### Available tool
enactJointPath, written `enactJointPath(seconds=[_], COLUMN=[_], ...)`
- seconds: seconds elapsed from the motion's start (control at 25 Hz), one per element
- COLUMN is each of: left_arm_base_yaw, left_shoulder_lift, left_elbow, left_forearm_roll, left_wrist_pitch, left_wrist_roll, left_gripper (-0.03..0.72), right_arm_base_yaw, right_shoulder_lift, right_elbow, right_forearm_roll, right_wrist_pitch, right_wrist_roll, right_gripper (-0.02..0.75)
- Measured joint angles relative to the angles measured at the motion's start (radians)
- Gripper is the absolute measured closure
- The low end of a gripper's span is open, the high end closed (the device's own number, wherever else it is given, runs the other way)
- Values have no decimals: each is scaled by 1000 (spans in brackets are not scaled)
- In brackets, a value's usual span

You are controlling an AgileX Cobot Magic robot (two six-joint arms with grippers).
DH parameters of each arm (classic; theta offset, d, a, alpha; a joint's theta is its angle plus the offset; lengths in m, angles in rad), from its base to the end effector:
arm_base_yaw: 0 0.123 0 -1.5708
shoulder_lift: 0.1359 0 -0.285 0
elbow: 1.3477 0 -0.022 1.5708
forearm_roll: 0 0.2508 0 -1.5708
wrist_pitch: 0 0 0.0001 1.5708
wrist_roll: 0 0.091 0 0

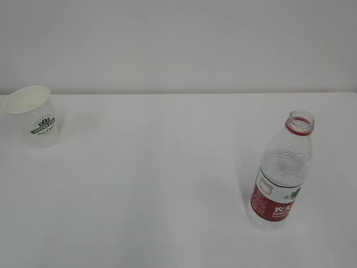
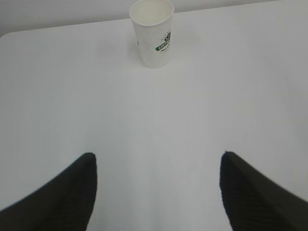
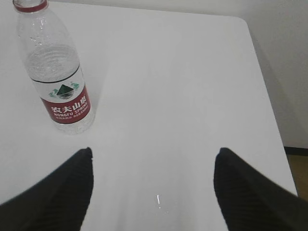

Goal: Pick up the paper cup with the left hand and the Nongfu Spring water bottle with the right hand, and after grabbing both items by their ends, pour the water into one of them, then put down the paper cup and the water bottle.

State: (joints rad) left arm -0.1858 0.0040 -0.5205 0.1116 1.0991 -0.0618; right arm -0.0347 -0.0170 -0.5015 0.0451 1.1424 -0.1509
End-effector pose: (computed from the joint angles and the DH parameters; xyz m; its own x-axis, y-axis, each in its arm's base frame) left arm -0.0067 0.0104 0.2803 -0.4661 0.0765 -0.8814 0.0928 0.9950 0.0373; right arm -0.0111 0.0041 0.2711 -0.5061 -0.1142 -0.8549 -0.0679 0.9934 -0.0925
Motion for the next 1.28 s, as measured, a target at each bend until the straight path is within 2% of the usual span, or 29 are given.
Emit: enactJointPath(seconds=[1.28], left_arm_base_yaw=[0], left_shoulder_lift=[0], left_elbow=[0], left_forearm_roll=[0], left_wrist_pitch=[0], left_wrist_roll=[0], left_gripper=[109], right_arm_base_yaw=[0], right_shoulder_lift=[0], right_elbow=[0], right_forearm_roll=[-1], right_wrist_pitch=[0], right_wrist_roll=[0], right_gripper=[151])
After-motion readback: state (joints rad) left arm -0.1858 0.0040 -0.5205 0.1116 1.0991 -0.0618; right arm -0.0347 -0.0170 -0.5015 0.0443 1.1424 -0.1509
